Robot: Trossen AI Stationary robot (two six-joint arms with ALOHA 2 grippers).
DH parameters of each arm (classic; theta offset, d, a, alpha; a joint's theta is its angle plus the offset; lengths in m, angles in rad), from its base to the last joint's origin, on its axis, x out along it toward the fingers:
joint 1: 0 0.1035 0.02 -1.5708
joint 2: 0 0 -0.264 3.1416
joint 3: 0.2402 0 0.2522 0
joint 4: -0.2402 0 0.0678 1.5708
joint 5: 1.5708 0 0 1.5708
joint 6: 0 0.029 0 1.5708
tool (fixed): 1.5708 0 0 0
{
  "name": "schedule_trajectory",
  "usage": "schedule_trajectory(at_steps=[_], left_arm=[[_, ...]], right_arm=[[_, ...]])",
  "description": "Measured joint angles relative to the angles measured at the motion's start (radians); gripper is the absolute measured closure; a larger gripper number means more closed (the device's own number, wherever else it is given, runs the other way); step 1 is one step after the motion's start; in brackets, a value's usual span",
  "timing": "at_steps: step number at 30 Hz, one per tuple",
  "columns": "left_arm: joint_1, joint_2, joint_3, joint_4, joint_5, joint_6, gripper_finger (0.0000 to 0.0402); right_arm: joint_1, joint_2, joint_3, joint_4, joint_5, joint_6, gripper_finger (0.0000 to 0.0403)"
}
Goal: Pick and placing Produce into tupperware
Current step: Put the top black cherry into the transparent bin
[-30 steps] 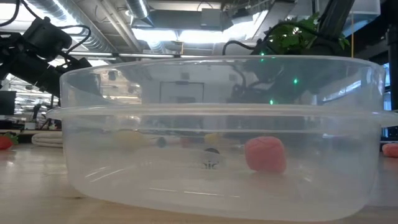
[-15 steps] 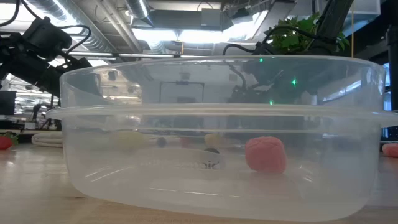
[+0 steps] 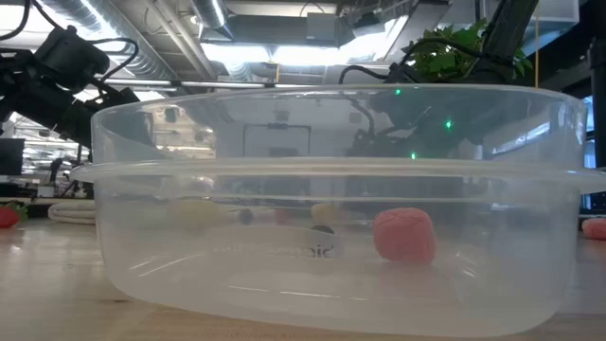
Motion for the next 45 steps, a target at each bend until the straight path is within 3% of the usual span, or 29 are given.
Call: schedule_trajectory(at_steps=[22, 31, 45], left_arm=[[0.0, 0.0, 0.0, 0.0, 0.0, 0.0, 0.0151], [0.0, 0.0, 0.0, 0.0, 0.0, 0.0, 0.0151], [0.0, 0.0, 0.0, -0.001, 0.0, -0.001, 0.0151]], right_arm=[[0.01, 0.0, 0.0, 0.004, 0.006, -0.003, 0.028], [0.047, 0.001, 0.066, -0.015, 0.004, -0.051, 0.028], [0.235, -0.002, 0.448, -0.502, -0.037, -0.102, 0.0279]])
